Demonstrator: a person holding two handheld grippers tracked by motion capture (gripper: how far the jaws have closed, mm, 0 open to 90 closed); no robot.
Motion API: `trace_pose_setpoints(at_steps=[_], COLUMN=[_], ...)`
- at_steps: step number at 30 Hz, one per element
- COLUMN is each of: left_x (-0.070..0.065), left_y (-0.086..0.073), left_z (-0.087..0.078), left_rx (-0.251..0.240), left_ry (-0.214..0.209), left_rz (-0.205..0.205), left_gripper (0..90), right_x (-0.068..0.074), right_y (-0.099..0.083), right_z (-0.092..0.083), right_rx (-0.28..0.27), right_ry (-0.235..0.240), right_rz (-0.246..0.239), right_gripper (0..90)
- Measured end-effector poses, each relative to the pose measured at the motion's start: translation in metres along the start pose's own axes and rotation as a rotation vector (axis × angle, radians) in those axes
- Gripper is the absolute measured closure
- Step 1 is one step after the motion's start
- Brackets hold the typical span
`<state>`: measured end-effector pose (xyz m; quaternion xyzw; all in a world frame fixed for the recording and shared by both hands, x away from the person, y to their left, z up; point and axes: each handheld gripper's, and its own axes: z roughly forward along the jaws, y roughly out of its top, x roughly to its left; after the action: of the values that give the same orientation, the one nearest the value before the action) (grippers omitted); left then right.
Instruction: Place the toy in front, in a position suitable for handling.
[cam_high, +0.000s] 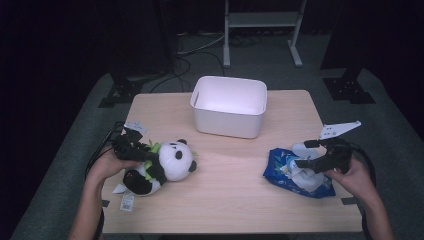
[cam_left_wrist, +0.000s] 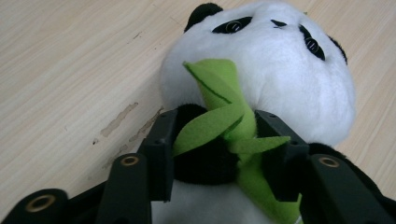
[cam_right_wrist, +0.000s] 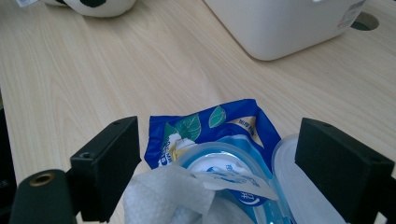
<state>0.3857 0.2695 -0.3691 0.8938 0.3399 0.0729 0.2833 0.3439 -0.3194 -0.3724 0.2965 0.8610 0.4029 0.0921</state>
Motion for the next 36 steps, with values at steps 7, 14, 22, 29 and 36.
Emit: trace_pose_setpoints(at_steps=[7,14,22,29,36], left_x=[-0.006,-0.007,-0.012,-0.02,-0.041], left_y=[0.002,0.001,0.008,0.019,0.048], left_z=[-0.001,-0.003,-0.009,-0.016,-0.026], left_rx=[0.01,-0.011,-0.022,-0.048,-0.077], left_ry=[0.034,0.024,0.012,-0.003,-0.032], left_rz=[0.053,0.056,0.067,0.084,0.138], left_gripper=[60.1,61.2,62.1,62.2,62.1], right_x=[0.0,0.0,-0.001,0.0,-0.001], right_y=[0.0,0.0,-0.001,-0.001,-0.001], right_z=[0.001,0.0,-0.001,-0.001,-0.001], right_rx=[0.002,-0.001,-0.004,-0.004,-0.004], right_ry=[0.002,0.003,0.004,0.004,0.005], right_rz=[-0.001,0.0,0.004,0.007,0.006], right_gripper=[12.7,12.7,12.7,12.7,12.6])
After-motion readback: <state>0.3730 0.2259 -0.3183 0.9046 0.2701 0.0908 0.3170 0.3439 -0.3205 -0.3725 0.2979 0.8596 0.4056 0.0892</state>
